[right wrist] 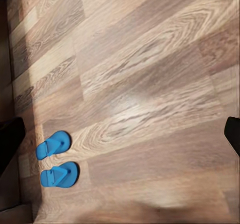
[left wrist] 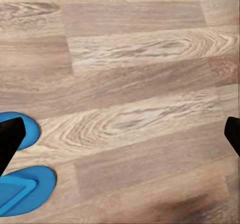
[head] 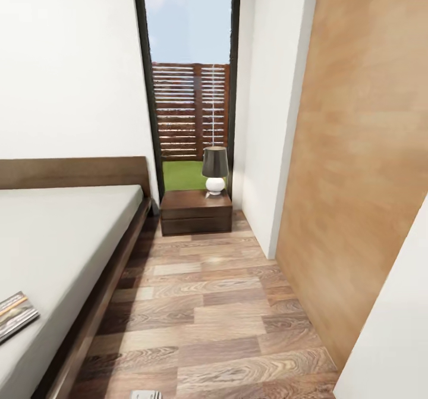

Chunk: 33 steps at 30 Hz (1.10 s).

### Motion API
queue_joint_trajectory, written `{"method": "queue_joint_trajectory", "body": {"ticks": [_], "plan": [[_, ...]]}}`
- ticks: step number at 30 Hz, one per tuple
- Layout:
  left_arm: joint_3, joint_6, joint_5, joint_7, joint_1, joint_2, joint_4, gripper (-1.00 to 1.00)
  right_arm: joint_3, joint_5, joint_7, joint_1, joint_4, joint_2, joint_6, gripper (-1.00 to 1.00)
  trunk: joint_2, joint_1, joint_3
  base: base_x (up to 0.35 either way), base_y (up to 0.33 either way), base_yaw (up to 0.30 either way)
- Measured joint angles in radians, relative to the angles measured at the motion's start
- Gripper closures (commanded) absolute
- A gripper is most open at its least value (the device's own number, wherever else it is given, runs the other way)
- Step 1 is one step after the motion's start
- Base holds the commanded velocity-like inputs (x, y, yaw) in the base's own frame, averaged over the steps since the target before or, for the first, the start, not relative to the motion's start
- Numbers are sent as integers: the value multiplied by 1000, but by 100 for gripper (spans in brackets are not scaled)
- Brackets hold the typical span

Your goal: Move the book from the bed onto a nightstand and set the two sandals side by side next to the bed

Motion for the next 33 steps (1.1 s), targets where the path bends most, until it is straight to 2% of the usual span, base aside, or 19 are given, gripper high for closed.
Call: {"method": "queue_joint_trajectory", "body": {"ticks": [11,16,17,20,23,27,33], "plan": [[0,0,1,-1,0,-6,0,-100,1,0,0,0,1,0,0,-100,0,0,0,0,0,-284],[0,0,1,0,1,-6,0,-100,2,1,-1,0,5,2,-1,-100,0,0,0,0,0,-123],[0,0,1,0,1,-6,0,-100,2,2,-2,0,9,4,-1,-100,0,0,0,0,0,-29],[1,0,1,0,1,-6,0,-100,4,3,-2,0,45,35,-2,-100,0,0,0,0,0,-13],[0,0,1,0,1,-6,0,-100,4,3,-2,0,56,49,-2,-100,0,0,0,0,0,-4],[0,0,1,0,1,-6,0,-100,4,3,-1,0,61,54,-1,-100,0,0,0,0,0,-60],[0,0,1,-1,1,-6,0,-100,4,3,0,1,62,56,-1,-100,0,0,0,0,0,-251]]}}
